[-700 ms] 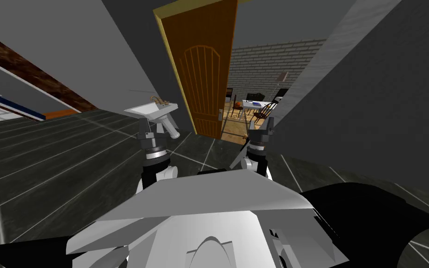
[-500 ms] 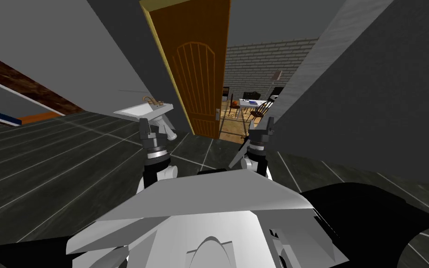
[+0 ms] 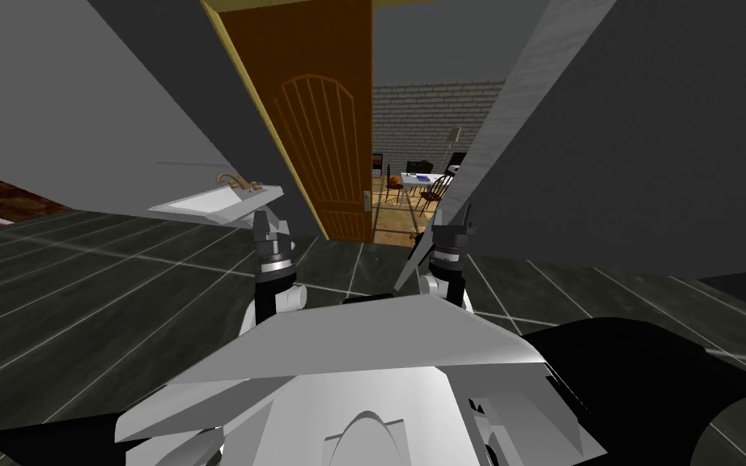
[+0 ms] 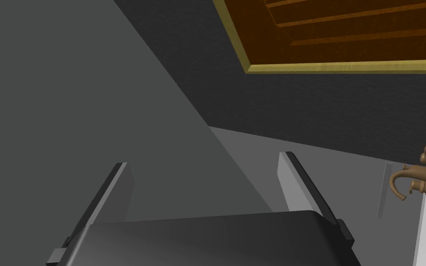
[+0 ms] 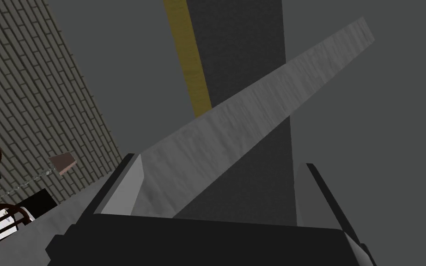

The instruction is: Pull the door open

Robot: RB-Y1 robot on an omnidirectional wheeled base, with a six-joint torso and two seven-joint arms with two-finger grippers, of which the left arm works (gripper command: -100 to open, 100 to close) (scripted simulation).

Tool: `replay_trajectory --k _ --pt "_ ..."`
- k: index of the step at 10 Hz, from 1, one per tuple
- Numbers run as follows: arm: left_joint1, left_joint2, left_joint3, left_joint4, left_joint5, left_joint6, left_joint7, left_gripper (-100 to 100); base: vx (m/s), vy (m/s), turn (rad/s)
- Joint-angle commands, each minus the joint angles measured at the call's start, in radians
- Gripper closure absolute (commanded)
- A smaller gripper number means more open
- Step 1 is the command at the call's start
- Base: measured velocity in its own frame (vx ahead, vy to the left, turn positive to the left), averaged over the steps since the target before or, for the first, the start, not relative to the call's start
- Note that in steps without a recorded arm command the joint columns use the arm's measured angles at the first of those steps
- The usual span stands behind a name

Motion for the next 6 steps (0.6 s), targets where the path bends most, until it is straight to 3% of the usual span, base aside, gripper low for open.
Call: replay_trajectory --k 1,6 --pt "-0.030 0.008 0.025 0.038 0.004 0.009 -0.007 -100 0.062 0.021 -0.157" --pt "-0.101 0.030 0.102 0.159 0.019 0.012 -0.029 -100 0.063 0.019 -0.202"
